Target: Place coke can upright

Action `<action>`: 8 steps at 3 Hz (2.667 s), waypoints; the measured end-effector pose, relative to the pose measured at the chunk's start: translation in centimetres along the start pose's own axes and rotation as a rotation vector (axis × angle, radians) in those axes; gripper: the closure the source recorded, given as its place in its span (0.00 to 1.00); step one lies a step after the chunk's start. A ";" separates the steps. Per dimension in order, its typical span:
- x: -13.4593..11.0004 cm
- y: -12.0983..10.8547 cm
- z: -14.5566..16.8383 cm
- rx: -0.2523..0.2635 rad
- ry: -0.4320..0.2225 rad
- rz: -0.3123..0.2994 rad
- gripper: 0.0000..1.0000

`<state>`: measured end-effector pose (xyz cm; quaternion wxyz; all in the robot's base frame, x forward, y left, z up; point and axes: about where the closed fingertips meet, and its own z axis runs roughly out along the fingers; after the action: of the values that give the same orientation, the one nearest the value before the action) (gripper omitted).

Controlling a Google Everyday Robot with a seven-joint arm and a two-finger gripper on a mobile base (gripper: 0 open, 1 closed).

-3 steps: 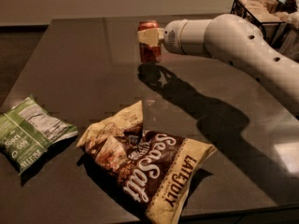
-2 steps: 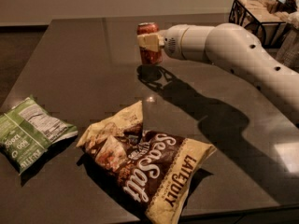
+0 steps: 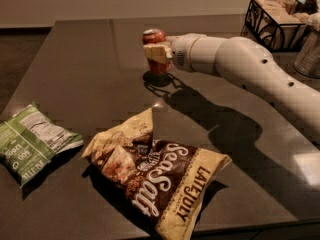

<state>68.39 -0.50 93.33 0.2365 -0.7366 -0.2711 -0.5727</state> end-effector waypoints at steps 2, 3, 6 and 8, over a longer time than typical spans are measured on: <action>-0.9 0.2 0.4 0.009 0.033 0.026 1.00; -1.1 0.4 0.8 0.032 0.067 0.044 1.00; -1.9 0.9 1.1 0.033 0.152 0.034 0.37; -1.9 1.0 1.1 0.007 0.168 0.036 0.00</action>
Offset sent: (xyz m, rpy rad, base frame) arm 0.0061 -0.0035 -0.0142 0.1067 -0.0091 0.0066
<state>69.51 -0.74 91.15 0.2713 -0.6900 -0.2391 -0.6271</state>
